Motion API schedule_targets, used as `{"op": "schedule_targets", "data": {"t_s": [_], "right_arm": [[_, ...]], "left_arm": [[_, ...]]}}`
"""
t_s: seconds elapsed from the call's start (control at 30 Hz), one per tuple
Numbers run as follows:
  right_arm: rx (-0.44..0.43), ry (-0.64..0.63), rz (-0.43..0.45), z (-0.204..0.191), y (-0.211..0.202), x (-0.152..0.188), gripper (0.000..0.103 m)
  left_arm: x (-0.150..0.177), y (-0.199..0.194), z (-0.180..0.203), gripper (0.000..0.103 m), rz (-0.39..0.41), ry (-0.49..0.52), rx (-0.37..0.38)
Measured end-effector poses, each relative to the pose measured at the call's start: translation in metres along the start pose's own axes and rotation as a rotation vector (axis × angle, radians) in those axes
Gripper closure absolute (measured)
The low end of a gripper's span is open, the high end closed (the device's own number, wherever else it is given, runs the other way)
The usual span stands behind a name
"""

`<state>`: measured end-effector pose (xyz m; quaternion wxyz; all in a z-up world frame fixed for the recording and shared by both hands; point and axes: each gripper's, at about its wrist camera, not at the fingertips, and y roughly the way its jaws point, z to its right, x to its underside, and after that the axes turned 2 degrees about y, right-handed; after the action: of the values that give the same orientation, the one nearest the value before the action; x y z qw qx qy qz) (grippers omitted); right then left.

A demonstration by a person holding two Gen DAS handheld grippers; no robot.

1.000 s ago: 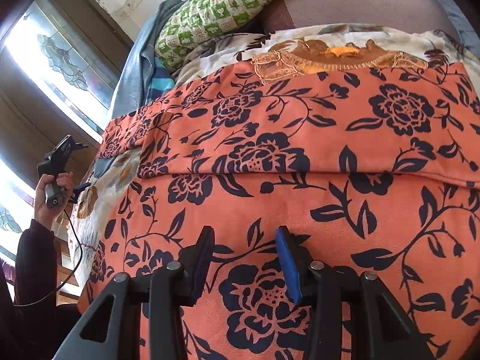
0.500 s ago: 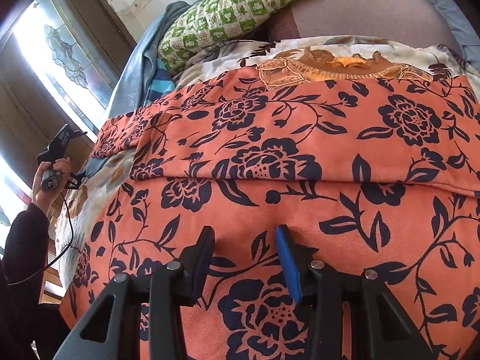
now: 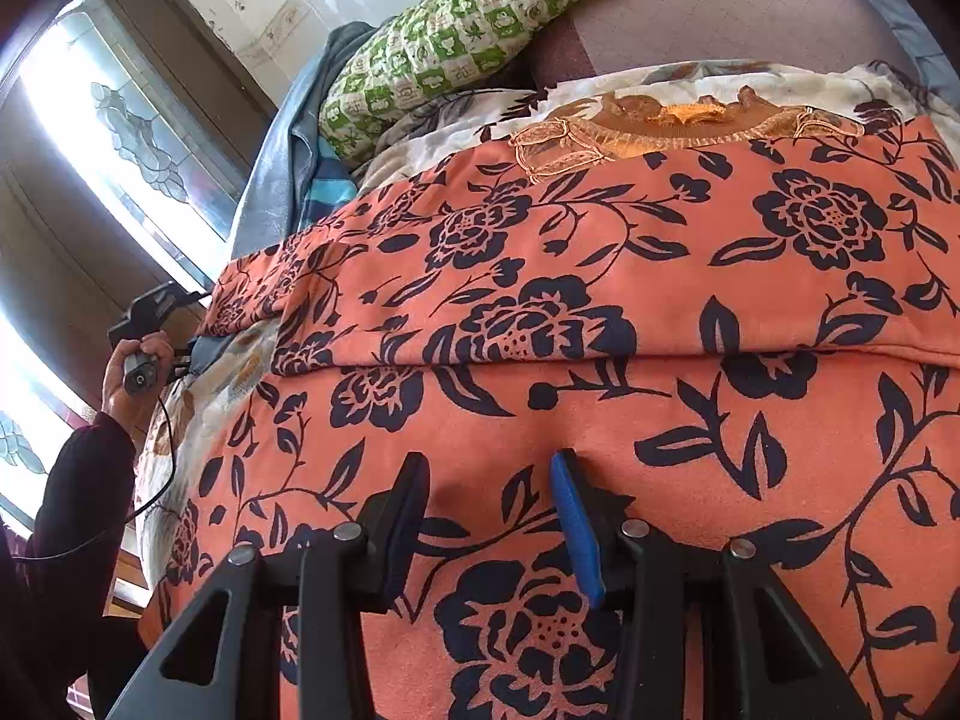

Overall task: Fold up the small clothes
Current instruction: 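Grasp the other sleeve cuff with the left gripper and lift it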

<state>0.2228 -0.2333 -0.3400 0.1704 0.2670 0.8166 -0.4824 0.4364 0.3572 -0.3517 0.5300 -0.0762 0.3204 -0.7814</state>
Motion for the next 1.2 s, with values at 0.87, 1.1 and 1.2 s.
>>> {"op": "schedule_targets", "data": {"t_s": [0.87, 1.1, 1.2], "right_arm": [[-0.032, -0.013, -0.001, 0.022, -0.039, 0.015, 0.057], [0.029, 0.032, 0.050, 0.032, -0.059, -0.001, 0.057], [0.046, 0.048, 0.094, 0.032, -0.076, -0.015, 0.057]], "left_arm": [[0.096, -0.117, 0.133, 0.097, 0.266, 0.421, -0.061], [0.158, -0.122, 0.195, 0.098, 0.224, 0.617, 0.007], [0.206, -0.123, 0.230, 0.098, 0.182, 0.751, 0.058]]}}
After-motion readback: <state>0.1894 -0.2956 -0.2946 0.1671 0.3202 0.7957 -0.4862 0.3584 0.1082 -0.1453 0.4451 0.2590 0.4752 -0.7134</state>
